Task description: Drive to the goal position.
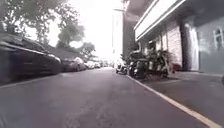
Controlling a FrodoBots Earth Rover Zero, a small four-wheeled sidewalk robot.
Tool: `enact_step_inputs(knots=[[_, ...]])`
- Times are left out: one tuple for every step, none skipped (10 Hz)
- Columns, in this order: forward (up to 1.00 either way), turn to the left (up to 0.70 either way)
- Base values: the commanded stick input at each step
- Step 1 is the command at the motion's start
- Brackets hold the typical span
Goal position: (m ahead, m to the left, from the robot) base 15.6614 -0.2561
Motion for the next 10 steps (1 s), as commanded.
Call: enact_step_inputs(knots=[[0.70, 0.00], [0.70, 0.00], [0.70, 0.00], [0.70, 0.00], [0.70, 0.00], [0.70, 0.00], [0.70, 0.00], [0.70, 0.00], [0.70, 0.00], [0.70, 0.00]])
